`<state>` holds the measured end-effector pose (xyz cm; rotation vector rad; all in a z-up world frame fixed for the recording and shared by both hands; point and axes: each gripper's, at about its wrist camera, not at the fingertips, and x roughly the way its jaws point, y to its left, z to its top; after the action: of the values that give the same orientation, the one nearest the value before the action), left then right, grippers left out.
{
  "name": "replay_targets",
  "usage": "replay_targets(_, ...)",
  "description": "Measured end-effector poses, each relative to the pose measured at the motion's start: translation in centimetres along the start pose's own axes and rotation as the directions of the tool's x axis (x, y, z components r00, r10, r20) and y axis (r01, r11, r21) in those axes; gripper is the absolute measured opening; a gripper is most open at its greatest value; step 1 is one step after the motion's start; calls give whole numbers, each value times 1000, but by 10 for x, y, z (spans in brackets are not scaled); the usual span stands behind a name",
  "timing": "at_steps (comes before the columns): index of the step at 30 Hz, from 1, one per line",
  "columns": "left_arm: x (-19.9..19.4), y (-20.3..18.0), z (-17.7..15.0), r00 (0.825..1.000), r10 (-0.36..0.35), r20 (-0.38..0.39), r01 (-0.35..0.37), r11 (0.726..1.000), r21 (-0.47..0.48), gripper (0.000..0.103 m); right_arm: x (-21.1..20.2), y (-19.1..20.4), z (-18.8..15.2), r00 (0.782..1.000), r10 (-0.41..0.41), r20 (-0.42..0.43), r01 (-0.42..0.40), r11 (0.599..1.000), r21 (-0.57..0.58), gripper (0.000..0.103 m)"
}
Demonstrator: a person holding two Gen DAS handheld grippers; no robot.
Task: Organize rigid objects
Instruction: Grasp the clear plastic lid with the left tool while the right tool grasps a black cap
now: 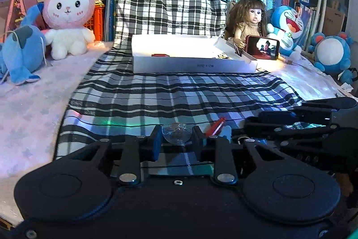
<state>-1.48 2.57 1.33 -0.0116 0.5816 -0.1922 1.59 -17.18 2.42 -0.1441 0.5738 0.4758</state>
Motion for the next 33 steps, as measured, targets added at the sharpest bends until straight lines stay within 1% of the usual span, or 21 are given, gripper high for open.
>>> replay_targets(7,0,4,-7,999,32,-17,-32,999,10,28,-4,-18,-5,995,-97,-14,98,994,39,38)
replay_targets(8,-1,4,-9,999,37,-17,-36,999,15,28,-4,-20,-6,994,-108,-16,109,993,42,40)
replay_targets(9,-2,4,-10,999,43,-18,-42,999,27,30,-5,-21,-7,993,-116,-17,116,992,44,43)
replay_targets(13,-3,0,-16,998,63,-20,-61,996,72,36,-6,-25,-10,992,-124,-16,125,990,58,43)
replay_targets(15,-3,-1,-16,998,64,-16,-63,996,70,38,-6,-24,-11,992,-129,-15,130,990,57,43)
replay_targets(16,-2,-1,-16,998,64,-13,-63,996,64,40,-6,-24,-10,991,-132,-14,133,989,57,45)
replay_targets(17,-2,0,-15,998,63,-10,-62,996,57,42,-6,-23,-10,991,-136,-13,136,989,58,51)
replay_targets(18,0,1,-14,998,64,-8,-64,997,49,43,-6,-23,-10,990,-139,-12,139,988,62,54)
replay_targets(21,5,3,-11,998,64,-13,-64,998,29,43,-5,-24,-10,988,-156,-8,156,985,72,57)
replay_targets(23,7,5,-11,998,52,-20,-52,999,13,42,-4,-23,-10,985,-174,-2,174,983,64,61)
replay_targets(26,10,6,-12,1000,28,-15,-28,1000,-14,36,-4,-22,-11,982,-190,3,189,980,57,62)
replay_targets(27,10,6,-12,1000,27,-14,-27,1000,-12,31,-3,-21,-11,981,-192,3,191,980,57,62)
replay_targets(28,11,5,-11,999,30,-15,-30,1000,-8,27,-2,-20,-11,981,-194,-1,194,979,59,62)
replay_targets(29,11,5,-11,999,30,-16,-30,999,-12,27,-2,-20,-11,981,-192,-3,192,979,63,62)
replay_targets(30,11,5,-10,999,29,-16,-29,999,-21,27,-1,-19,-11,982,-189,-4,188,980,71,59)
replay_targets(31,12,5,-10,999,29,-16,-29,999,-27,27,-1,-17,-12,983,-186,-4,186,980,77,54)
replay_targets(32,11,4,-10,999,35,-14,-35,999,-26,27,-1,-15,-12,983,-183,-2,183,980,78,43)
replay_targets(33,10,2,-10,999,43,-11,-43,999,-21,27,-1,-13,-12,984,-180,1,180,981,75,38)
